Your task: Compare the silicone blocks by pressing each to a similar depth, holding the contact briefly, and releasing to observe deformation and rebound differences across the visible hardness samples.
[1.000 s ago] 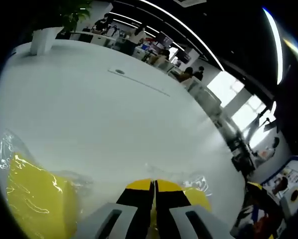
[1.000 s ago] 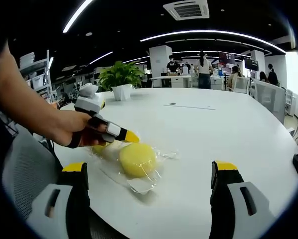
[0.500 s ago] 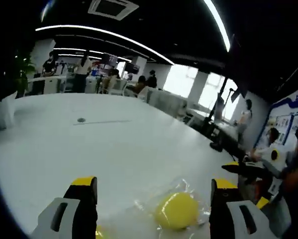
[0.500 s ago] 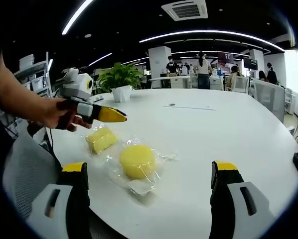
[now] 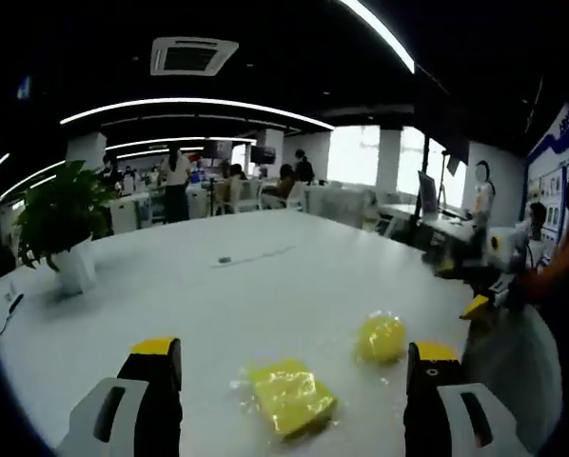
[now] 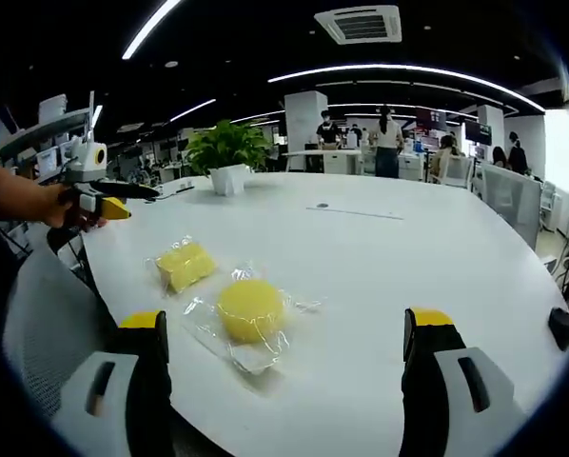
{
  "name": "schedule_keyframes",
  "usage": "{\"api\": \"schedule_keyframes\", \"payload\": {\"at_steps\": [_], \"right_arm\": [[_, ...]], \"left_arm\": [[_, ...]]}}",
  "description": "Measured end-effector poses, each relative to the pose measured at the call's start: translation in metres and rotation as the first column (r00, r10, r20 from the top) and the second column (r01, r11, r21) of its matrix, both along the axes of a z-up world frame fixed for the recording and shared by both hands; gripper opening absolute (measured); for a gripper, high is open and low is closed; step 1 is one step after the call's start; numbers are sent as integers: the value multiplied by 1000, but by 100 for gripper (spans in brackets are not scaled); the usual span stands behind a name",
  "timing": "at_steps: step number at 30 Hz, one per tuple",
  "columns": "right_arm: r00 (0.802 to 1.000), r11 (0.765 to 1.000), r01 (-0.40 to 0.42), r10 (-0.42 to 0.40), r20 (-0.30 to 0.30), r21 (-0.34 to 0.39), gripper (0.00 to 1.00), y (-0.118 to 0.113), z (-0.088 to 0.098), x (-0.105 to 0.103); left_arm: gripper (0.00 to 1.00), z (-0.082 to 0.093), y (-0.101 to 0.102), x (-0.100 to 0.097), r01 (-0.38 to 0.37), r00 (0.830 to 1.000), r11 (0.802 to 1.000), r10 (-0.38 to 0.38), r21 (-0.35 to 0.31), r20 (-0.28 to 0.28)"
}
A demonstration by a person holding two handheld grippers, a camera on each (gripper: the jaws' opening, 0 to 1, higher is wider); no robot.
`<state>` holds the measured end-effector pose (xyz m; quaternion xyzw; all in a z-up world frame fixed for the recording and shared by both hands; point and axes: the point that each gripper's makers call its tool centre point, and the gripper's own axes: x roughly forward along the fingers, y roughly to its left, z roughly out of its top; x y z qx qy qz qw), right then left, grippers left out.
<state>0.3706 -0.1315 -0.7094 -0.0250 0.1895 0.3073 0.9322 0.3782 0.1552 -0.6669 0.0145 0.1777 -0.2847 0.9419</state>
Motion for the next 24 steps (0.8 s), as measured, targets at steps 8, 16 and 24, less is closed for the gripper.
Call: {"api": "schedule_keyframes", "payload": {"at_steps": [8,16,24], "right_arm": [[1000,1000,-23,23,-7,-14,96,5,-1,-11],[1000,1000,-26,26,-8,15,96,17,5,-7],[996,997,-77,78,-37,21,96,37,-4,-12]], "left_arm": [[100,-29,18,-31,-66,995,998,65,-10,-76],[100,-46,27,-56,-66,994,998,67,17,-89],[100,-52,42,-54,-156,984,988,154,-18,-84]]}}
